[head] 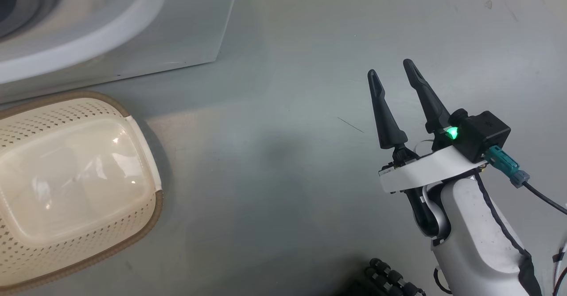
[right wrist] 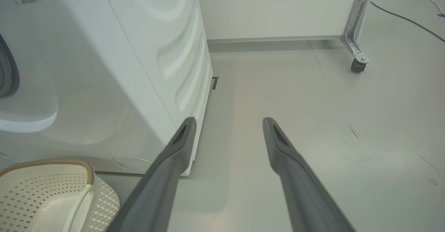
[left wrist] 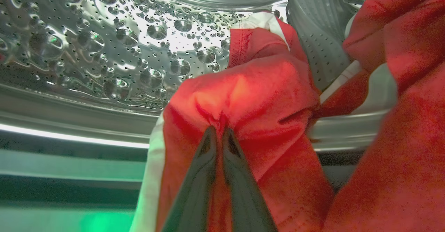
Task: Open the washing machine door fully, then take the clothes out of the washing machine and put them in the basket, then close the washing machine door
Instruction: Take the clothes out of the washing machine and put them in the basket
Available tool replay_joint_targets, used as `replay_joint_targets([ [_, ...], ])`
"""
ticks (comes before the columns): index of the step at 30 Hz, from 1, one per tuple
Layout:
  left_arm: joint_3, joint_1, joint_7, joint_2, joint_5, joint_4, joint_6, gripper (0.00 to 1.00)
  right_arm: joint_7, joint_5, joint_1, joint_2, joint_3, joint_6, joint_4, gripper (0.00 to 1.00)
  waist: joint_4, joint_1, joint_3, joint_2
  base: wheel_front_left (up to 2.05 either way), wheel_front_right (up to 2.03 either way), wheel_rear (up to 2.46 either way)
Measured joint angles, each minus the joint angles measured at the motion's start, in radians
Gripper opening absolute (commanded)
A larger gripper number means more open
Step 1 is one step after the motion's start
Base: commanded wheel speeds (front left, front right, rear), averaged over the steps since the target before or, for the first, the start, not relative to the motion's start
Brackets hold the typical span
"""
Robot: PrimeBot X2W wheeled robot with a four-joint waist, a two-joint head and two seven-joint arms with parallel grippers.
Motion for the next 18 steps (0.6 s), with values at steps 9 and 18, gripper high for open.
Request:
replay_joint_targets([
  [9,0.007,0.002,-0.123,-0.026,-0.013,0.032,0.005,0.00,0.000,-0.013,0.000,0.000,-0.010,0.000,0.012,1.00,0.020,0.0000,-0.044,0.0000,0.00,0.00,0.00],
  [18,0.014,0.046,-0.250,-0.080,-0.044,0.051,0.005,0.00,0.000,-0.030,0.001,0.000,-0.030,0.000,0.027,1.00,0.039,0.0000,-0.096,0.0000,0.00,0.00,0.00],
])
